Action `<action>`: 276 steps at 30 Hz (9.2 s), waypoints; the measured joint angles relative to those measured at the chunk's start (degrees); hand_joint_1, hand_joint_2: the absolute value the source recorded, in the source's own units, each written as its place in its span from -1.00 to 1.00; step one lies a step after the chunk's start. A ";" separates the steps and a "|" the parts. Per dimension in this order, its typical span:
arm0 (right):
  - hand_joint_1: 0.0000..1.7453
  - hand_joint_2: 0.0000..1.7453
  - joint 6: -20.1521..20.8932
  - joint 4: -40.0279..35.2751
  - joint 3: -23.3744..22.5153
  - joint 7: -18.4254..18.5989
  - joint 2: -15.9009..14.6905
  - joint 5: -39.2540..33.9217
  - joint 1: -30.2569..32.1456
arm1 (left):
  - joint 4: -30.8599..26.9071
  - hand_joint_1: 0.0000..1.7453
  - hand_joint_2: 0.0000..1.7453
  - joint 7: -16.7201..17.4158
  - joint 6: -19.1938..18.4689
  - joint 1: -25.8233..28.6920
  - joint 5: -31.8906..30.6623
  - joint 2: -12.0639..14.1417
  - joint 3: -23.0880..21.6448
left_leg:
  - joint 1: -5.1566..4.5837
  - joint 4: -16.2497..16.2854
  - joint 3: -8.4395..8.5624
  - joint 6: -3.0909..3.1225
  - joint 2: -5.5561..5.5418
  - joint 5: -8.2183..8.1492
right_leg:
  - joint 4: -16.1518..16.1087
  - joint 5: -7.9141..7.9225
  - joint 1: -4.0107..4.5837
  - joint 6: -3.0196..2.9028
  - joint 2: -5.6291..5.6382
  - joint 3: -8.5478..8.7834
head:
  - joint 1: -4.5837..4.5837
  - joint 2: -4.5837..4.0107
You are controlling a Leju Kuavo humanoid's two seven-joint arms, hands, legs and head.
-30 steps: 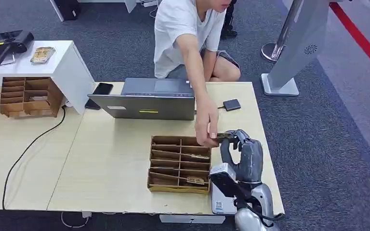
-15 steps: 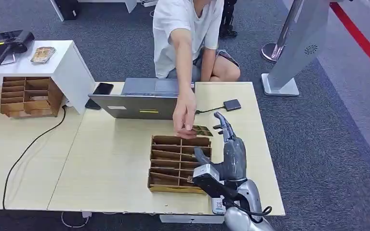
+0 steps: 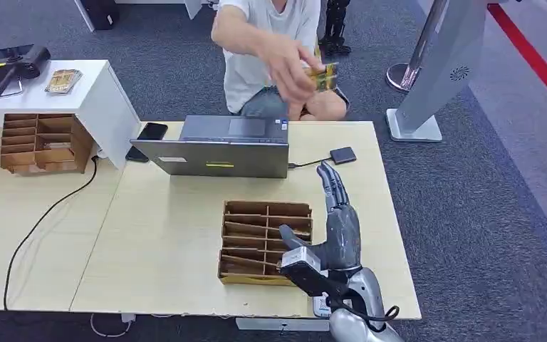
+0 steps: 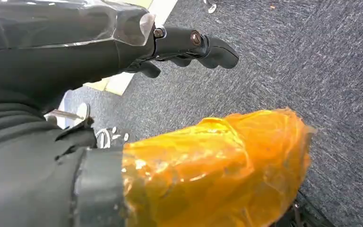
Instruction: Pass the card to the sensor for recognition and then transmit it.
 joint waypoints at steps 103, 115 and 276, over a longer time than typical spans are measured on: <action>-1.00 1.00 7.17 7.21 4.35 13.84 -3.45 23.89 -0.90 | 0.00 -1.00 -1.00 -0.07 -0.20 0.00 -0.22 0.13 0.00 | 0.00 0.00 -0.01 0.00 0.00 0.00 | 0.00 0.00 0.00 0.00 0.00 -0.01 | -0.02 0.00; -1.00 1.00 7.52 8.44 4.35 14.64 -3.45 24.81 -1.14 | 0.00 -1.00 -1.00 -0.09 -0.33 0.00 -0.22 0.15 -0.02 | 0.00 0.00 0.00 0.00 0.00 0.00 | 0.00 0.00 0.00 0.00 0.00 -0.01 | 0.00 0.00; -0.04 1.00 9.77 12.09 5.16 14.78 -3.43 24.20 -2.29 | 0.00 -1.00 -1.00 -0.79 -0.44 0.00 0.70 0.15 0.00 | 0.00 0.00 -0.01 0.00 0.00 0.00 | 0.00 0.00 0.00 0.00 0.00 -0.01 | 0.00 0.00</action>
